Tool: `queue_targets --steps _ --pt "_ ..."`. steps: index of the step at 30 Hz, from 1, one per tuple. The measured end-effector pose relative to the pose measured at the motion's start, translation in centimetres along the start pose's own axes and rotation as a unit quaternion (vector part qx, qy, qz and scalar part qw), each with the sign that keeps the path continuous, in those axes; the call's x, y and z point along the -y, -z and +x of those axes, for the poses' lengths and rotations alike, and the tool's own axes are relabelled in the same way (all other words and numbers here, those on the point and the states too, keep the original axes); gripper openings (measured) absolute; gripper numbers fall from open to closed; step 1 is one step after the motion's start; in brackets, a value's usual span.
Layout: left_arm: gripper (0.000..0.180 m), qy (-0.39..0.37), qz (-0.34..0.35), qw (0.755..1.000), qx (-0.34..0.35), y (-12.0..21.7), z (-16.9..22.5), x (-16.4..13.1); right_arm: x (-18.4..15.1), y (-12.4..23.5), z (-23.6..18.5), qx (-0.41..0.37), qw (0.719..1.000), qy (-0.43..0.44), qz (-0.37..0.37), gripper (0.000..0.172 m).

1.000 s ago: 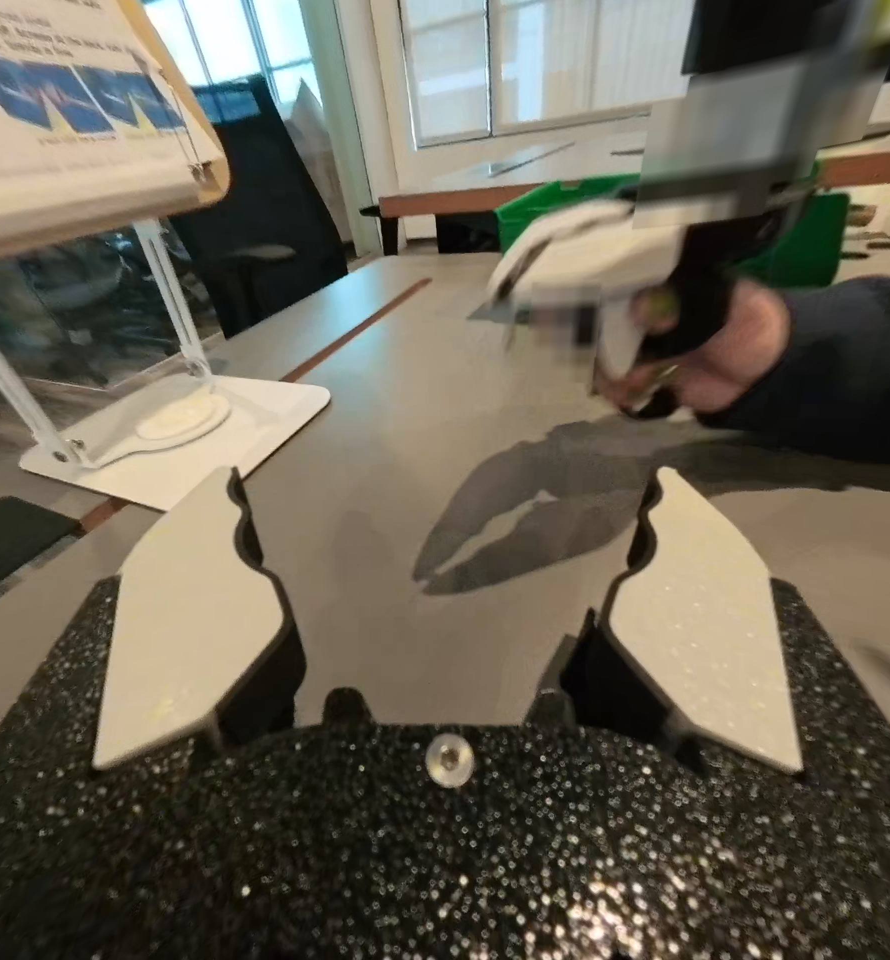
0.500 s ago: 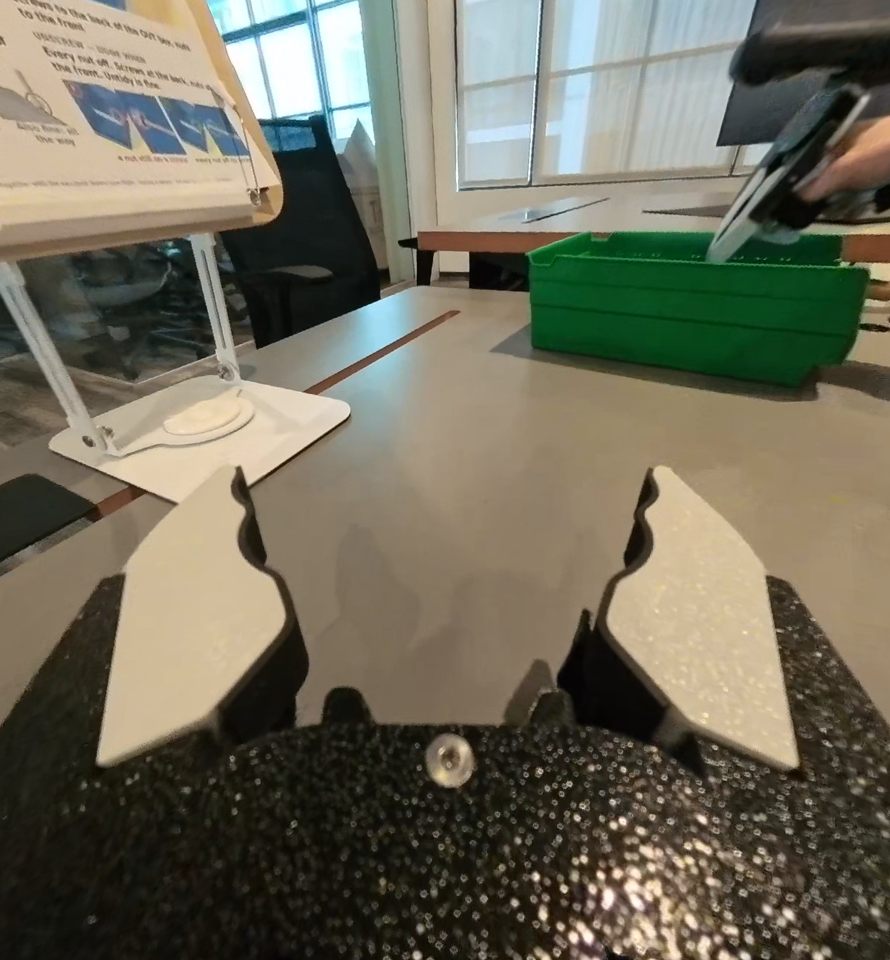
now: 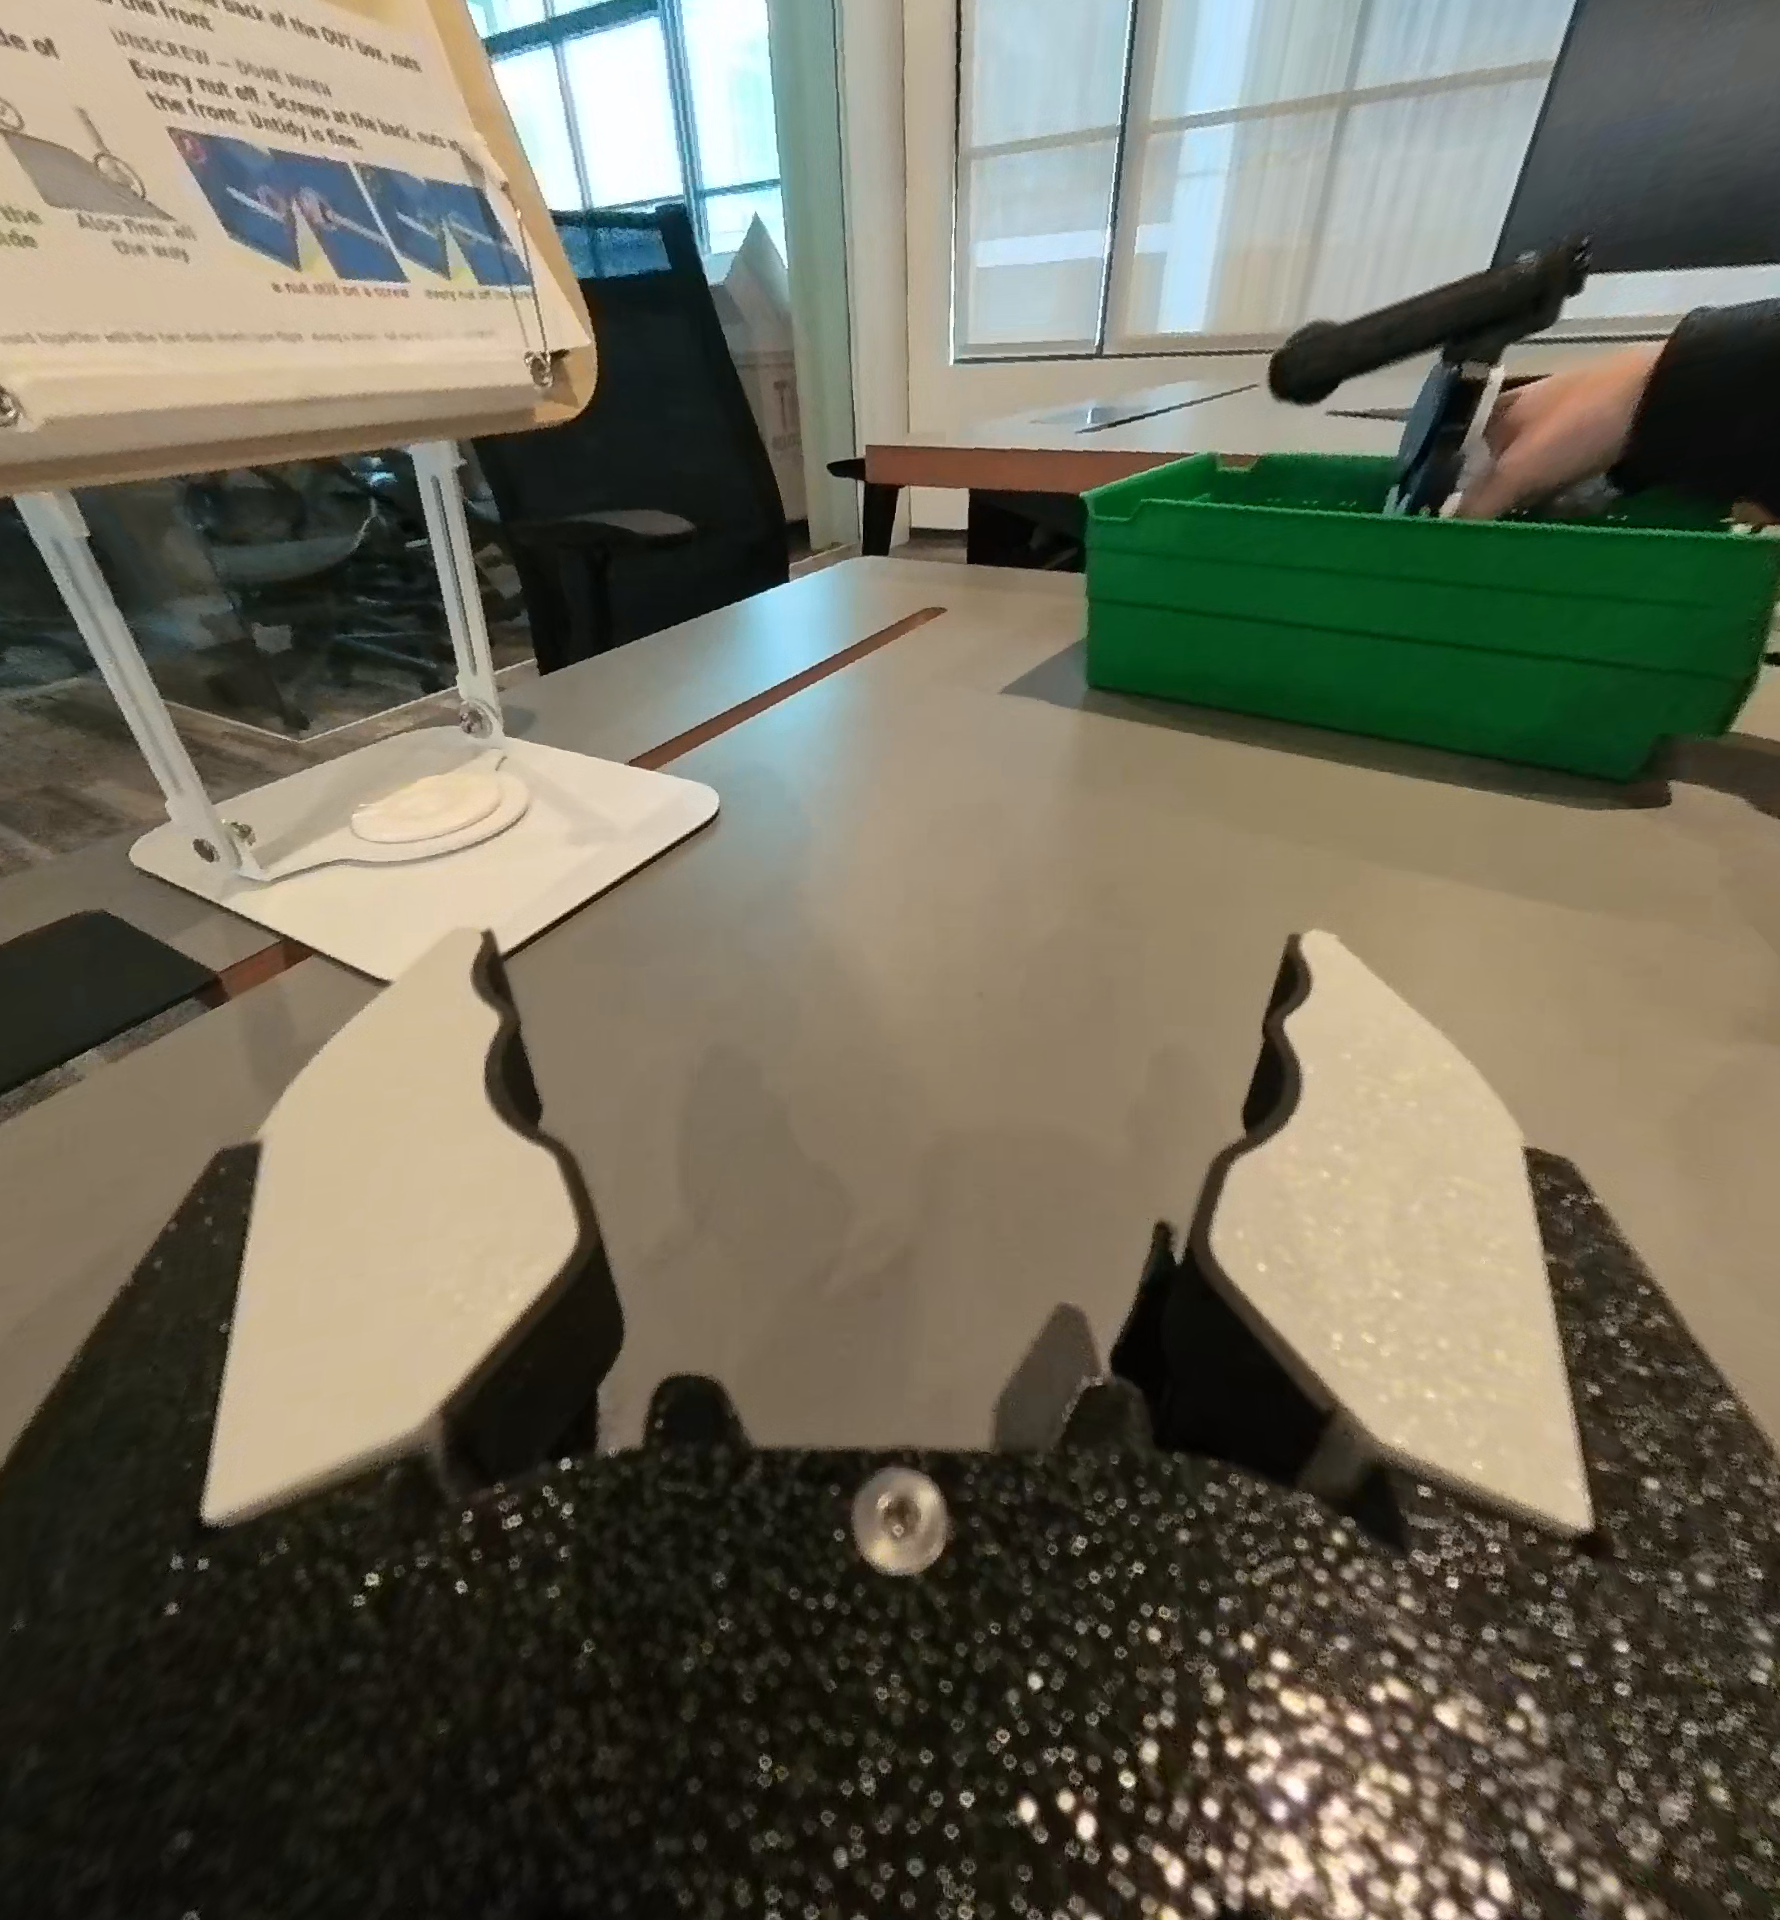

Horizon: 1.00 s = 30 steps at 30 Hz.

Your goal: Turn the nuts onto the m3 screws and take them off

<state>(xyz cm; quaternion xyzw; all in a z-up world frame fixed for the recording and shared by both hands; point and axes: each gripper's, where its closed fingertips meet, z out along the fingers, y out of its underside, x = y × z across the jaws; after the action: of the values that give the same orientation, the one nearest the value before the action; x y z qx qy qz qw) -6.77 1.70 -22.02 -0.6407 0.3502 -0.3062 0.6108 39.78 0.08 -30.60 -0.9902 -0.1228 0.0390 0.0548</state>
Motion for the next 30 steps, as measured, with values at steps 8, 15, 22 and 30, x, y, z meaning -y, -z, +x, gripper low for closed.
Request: queue_targets --steps 8,15,22,30 --pt "0.131 0.002 0.011 1.0 0.014 0.4 -0.3 0.3 2.2 9.5 -3.1 0.019 0.975 -0.027 0.22 0.025" --pt "0.119 0.014 -0.009 0.999 0.041 0.5 0.2 1.6 4.4 17.5 -23.4 0.105 0.867 0.154 0.463 0.024" --pt "0.068 -0.021 -0.021 0.995 0.1 5.8 3.3 6.3 9.8 11.4 -38.5 0.259 0.756 0.184 0.572 0.042" --pt "0.046 0.019 -0.053 0.978 0.2 21.1 0.8 10.4 11.8 7.0 -44.8 0.228 0.712 0.222 0.626 0.037"
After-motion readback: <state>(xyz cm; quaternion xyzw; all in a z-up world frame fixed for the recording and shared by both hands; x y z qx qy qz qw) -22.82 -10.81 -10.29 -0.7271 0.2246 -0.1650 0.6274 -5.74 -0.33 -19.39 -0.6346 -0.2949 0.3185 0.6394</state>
